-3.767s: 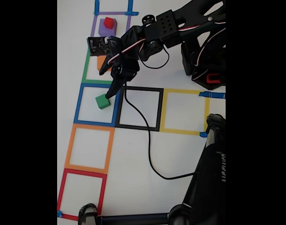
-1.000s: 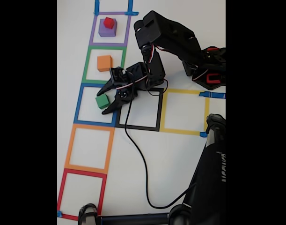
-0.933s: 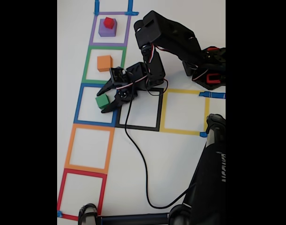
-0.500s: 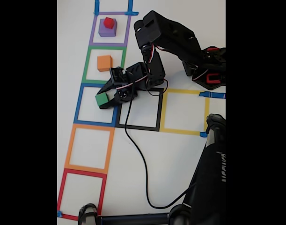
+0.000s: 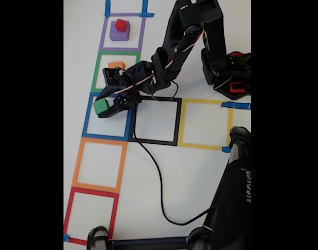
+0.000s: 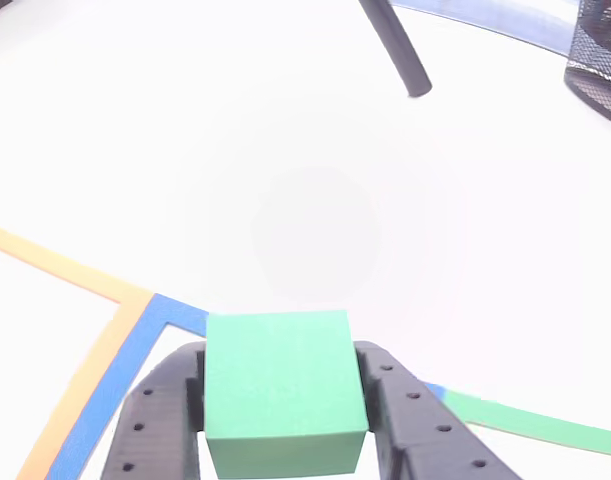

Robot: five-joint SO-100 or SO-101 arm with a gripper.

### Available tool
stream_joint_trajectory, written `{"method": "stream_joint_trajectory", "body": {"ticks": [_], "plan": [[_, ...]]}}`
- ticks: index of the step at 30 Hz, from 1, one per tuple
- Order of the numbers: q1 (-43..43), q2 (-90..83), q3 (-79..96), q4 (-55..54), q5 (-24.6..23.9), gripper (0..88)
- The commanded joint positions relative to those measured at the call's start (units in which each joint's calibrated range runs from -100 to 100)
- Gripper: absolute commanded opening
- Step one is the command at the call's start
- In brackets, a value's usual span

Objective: Tower of hanoi

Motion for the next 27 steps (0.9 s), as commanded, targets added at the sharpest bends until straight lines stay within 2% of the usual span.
{"method": "stream_joint_trajectory", "body": {"ticks": [1,10,19,27], "plan": [[3.46,-16.04,-4.15,21.06,0.36,3.2],[11.22,-29.28,-15.15,53.61,0.36,0.2],[14.58,-33.88,-43.24,90.37,0.36,0.2],[18.13,-33.24,-65.69,113.13,0.36,0.1]]}}
